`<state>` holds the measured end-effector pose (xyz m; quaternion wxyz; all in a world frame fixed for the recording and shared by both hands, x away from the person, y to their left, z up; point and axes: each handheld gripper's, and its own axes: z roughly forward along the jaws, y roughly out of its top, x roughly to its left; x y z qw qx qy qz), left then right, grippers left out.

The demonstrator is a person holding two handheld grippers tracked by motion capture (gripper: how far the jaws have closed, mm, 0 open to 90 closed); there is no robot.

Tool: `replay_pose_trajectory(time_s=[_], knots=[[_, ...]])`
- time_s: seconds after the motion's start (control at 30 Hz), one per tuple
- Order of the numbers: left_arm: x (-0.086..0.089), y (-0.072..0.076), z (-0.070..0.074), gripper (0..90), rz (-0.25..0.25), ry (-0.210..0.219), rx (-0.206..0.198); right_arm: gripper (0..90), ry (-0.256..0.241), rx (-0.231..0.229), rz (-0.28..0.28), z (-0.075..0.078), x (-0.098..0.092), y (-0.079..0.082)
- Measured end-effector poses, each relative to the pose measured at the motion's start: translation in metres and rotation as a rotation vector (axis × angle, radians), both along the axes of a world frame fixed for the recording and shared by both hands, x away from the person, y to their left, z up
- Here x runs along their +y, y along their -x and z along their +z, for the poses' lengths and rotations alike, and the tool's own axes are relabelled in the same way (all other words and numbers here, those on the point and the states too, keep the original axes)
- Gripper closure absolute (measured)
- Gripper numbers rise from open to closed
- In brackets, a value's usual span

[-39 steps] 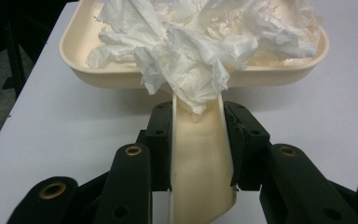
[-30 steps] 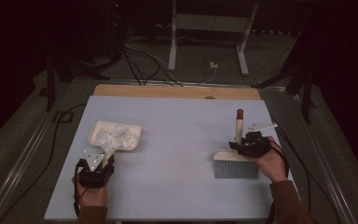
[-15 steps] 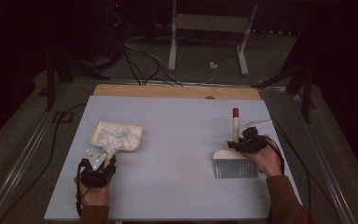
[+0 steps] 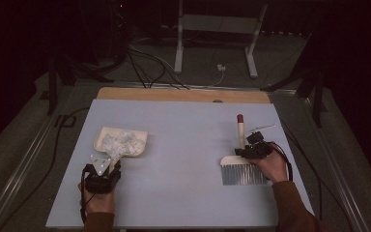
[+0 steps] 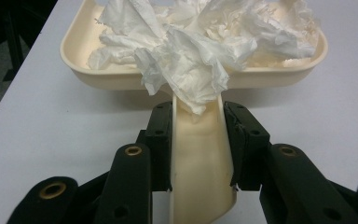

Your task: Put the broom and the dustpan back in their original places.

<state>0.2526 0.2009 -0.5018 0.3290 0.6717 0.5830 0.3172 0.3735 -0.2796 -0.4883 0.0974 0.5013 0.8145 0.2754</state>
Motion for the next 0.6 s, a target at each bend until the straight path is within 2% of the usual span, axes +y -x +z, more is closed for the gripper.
replay_pose_trajectory(time_s=[0.17,0.3,0.47,0.6], knots=[[-0.004,-0.003,-0.002,66.3,-0.001,-0.011,0.011,62.7,0.01,0.025,-0.015,-0.004,0.001,-0.003],[-0.008,-0.006,-0.005,66.3,0.001,-0.021,0.017,62.3,0.072,0.059,-0.01,-0.012,0.004,-0.004],[-0.01,-0.009,-0.008,66.3,0.015,-0.026,0.021,62.6,0.069,0.05,-0.037,-0.012,0.005,-0.002],[-0.013,-0.013,-0.011,66.3,0.026,-0.036,0.032,62.4,0.097,0.042,-0.074,-0.012,0.009,-0.001]])
